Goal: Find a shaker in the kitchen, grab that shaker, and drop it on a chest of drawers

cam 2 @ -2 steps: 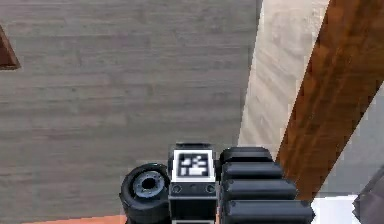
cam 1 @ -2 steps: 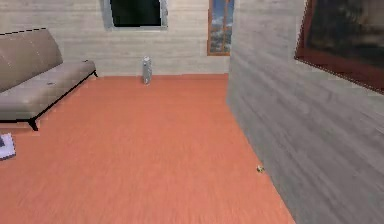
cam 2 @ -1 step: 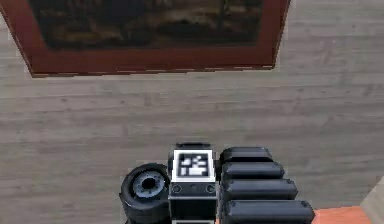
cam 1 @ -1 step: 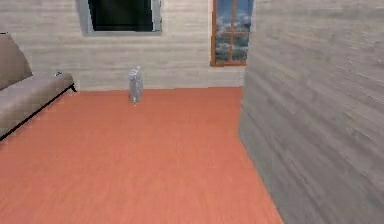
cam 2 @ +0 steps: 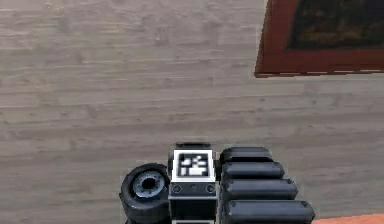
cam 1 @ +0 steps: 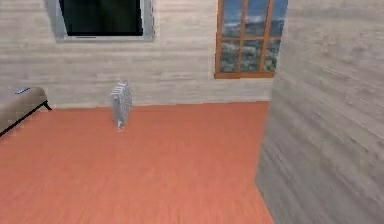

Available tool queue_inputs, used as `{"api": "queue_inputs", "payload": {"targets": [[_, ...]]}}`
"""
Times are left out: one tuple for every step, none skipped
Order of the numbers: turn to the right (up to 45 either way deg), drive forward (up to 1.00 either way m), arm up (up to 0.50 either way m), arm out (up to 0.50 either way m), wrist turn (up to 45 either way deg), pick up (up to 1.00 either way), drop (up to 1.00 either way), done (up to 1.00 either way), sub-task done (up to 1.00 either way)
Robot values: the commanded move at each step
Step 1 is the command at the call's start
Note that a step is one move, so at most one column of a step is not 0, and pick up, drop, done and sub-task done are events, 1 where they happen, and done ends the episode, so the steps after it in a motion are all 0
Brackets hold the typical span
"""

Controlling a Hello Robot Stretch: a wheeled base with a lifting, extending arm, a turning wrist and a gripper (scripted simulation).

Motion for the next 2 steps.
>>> {"api": "queue_inputs", "payload": {"targets": [[-6.0,0.00,0.00,0.00,0.0,0.00,0.00,0.00,0.00],[0.0,1.00,0.00,0.00,0.0,0.00,0.00,0.00,0.00]]}}
